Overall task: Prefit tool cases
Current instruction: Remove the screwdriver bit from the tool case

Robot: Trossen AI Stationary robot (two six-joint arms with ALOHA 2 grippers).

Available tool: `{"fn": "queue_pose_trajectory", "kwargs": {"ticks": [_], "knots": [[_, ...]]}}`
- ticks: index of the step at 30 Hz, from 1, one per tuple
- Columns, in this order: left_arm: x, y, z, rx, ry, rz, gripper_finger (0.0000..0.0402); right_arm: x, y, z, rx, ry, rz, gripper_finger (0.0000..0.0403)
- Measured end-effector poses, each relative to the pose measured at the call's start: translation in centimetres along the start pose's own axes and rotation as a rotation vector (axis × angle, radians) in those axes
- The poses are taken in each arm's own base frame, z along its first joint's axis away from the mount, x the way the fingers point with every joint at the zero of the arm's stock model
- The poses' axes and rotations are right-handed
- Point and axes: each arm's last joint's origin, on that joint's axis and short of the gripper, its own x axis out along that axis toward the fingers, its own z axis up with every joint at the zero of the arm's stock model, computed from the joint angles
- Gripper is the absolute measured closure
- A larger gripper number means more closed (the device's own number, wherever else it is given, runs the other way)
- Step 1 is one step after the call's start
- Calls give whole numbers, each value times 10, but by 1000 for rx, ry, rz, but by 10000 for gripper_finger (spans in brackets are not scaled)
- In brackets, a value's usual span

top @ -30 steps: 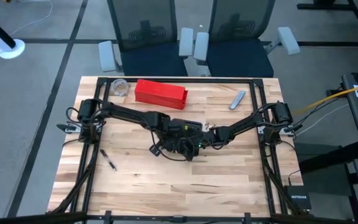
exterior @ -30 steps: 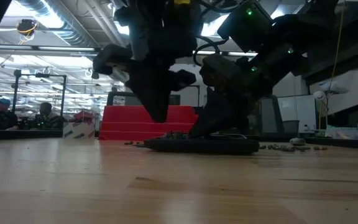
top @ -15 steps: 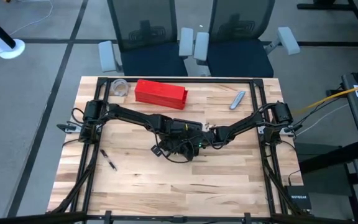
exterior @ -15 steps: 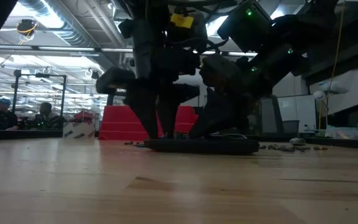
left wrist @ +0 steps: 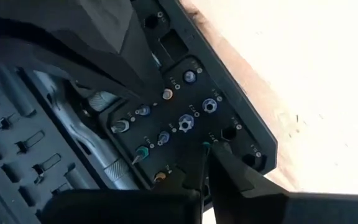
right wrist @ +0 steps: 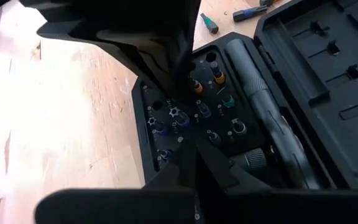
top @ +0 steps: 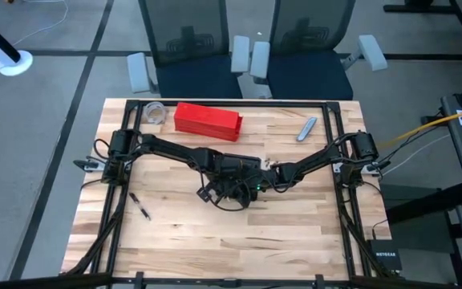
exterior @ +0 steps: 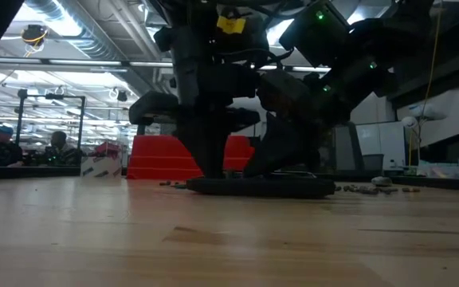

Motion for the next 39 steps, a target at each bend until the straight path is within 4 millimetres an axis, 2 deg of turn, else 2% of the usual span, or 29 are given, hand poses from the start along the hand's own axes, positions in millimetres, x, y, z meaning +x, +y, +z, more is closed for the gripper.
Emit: {"fn": "queue_pose_trajectory", "kwargs": {"ticks": [10,15,18,21,24,30,36,39], "knots": [[-14,11,-4,-175,-46,53,401,0,-1,-1,1,6,-5,403],[-20,25,-9,-304,-124,78,400,-1,-1,-1,29,6,-4,403],[-19,24,-10,-256,-108,86,400,-1,-1,0,42,7,-6,403],[-21,13,-6,-171,-36,99,400,0,0,-1,22,8,-7,403],[-26,12,-5,-167,-31,125,400,0,0,-1,18,7,-6,403],[-39,33,-29,-323,-17,166,400,0,0,-1,18,15,2,403],[-66,36,-47,-282,0,134,401,-3,3,1,-26,27,49,403],[-81,37,-54,-341,-41,104,401,-6,4,3,-32,27,56,403]]}}
